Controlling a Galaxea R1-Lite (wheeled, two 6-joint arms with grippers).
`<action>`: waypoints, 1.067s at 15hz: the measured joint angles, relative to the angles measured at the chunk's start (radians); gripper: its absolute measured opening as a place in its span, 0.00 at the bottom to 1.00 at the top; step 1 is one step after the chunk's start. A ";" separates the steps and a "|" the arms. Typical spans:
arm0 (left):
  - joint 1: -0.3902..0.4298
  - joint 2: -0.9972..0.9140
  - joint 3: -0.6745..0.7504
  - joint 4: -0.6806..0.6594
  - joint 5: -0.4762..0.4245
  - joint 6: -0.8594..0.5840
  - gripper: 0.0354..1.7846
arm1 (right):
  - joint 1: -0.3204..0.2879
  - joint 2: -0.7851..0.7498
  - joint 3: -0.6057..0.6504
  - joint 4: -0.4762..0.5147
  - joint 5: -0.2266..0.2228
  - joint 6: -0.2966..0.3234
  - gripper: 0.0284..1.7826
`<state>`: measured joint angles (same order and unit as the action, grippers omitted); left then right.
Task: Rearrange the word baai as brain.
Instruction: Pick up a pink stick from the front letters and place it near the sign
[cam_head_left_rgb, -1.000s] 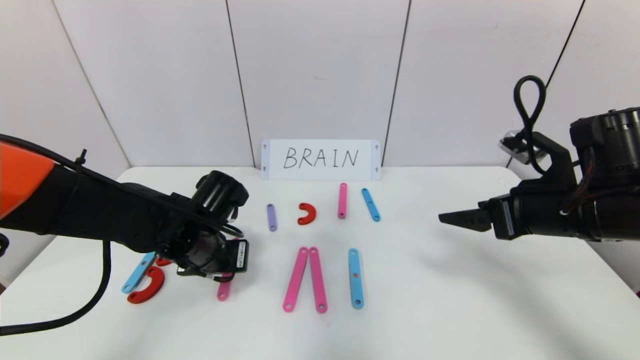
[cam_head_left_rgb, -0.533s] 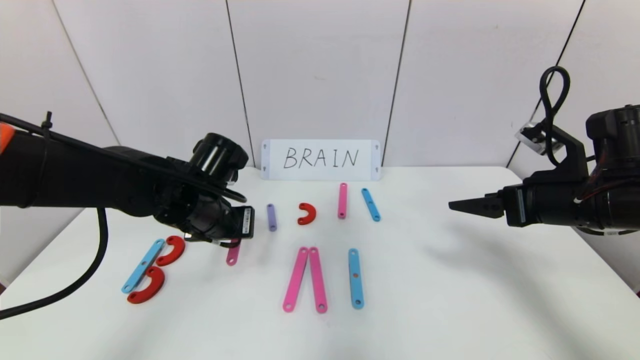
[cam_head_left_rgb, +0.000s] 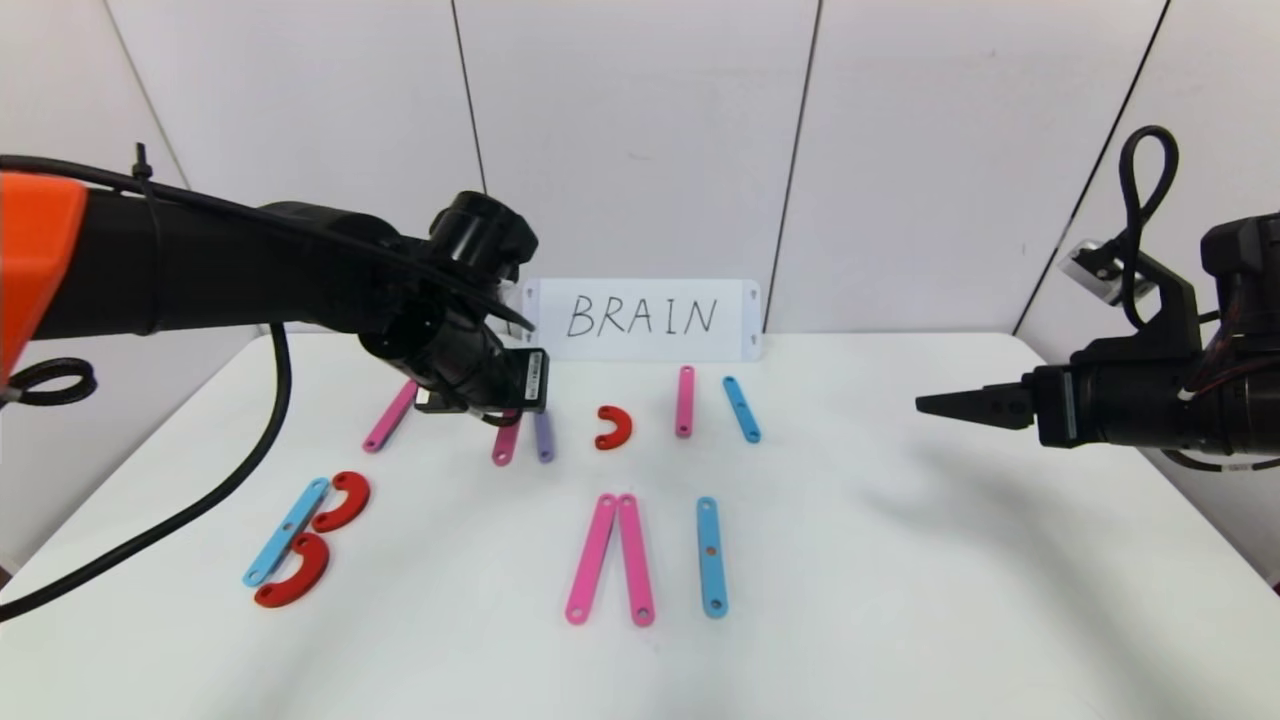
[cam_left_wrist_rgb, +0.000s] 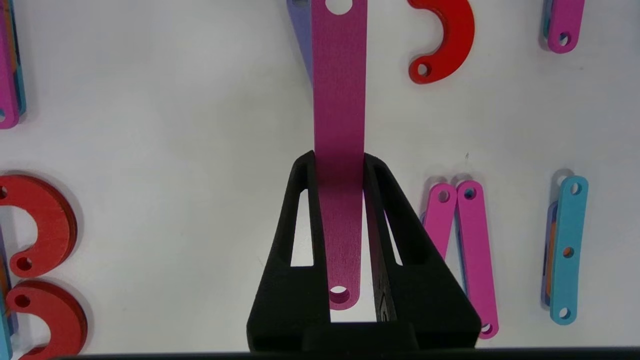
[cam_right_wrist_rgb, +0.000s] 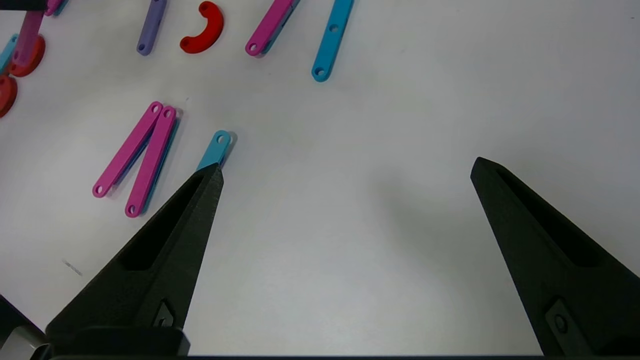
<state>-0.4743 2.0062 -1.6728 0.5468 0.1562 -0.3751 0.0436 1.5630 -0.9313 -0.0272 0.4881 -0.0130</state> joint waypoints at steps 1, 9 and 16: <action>-0.006 0.030 -0.057 0.031 0.001 -0.001 0.14 | -0.004 0.000 0.000 0.000 0.001 0.000 0.97; -0.084 0.245 -0.310 0.058 0.004 0.004 0.14 | -0.009 -0.005 0.004 -0.001 0.000 -0.002 0.97; -0.151 0.334 -0.308 -0.140 0.003 -0.064 0.14 | -0.011 -0.025 0.010 -0.001 0.001 -0.002 0.97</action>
<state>-0.6257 2.3404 -1.9806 0.4064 0.1587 -0.4387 0.0321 1.5383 -0.9217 -0.0287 0.4896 -0.0149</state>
